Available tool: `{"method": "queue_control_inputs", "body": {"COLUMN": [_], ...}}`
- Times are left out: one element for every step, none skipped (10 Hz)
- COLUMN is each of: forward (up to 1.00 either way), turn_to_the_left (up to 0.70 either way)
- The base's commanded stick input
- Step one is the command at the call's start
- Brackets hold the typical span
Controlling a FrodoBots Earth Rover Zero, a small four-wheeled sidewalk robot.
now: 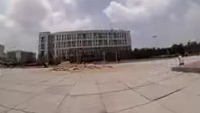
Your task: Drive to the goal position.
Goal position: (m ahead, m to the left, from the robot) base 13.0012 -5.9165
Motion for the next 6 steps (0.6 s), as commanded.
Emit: {"method": "queue_control_inputs", "body": {"forward": [0.6,0.6,0.6,0.6,0.6,0.6], "turn_to_the_left": [-0.15,-0.15,-0.15,-0.15,-0.15,-0.15]}}
